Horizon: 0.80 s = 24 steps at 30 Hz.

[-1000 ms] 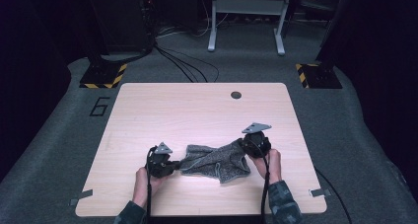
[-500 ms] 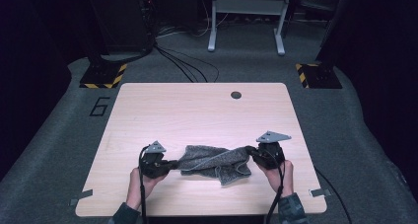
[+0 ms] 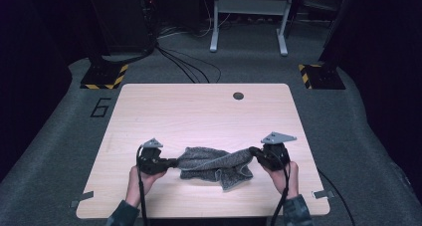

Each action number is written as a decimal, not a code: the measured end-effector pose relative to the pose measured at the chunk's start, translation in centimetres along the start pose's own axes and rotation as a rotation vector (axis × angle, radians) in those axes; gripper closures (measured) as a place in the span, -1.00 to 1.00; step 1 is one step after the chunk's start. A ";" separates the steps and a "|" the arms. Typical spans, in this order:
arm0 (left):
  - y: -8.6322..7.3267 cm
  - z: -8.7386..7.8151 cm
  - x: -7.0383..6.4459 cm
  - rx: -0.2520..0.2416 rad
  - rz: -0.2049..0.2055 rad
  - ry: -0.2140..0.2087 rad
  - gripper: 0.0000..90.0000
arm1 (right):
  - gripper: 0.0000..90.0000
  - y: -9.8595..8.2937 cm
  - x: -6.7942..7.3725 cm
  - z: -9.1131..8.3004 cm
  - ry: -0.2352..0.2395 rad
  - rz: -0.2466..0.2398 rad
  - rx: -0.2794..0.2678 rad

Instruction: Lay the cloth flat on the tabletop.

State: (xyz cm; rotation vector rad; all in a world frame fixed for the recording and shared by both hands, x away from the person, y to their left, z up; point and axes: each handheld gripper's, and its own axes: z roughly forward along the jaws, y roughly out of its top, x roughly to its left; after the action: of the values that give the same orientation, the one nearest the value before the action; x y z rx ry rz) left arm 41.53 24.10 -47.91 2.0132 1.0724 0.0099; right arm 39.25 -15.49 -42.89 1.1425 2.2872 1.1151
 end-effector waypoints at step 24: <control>9.5 -1.5 0.0 -0.051 0.125 0.157 0.94 | 0.98 7.4 -1.9 -0.6 -0.086 -0.213 -0.133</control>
State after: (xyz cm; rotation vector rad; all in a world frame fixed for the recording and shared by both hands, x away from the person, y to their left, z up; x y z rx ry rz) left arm 47.46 22.34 -40.50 2.0564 1.0298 0.2622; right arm 43.86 -14.60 -36.84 0.8576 2.1738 1.0953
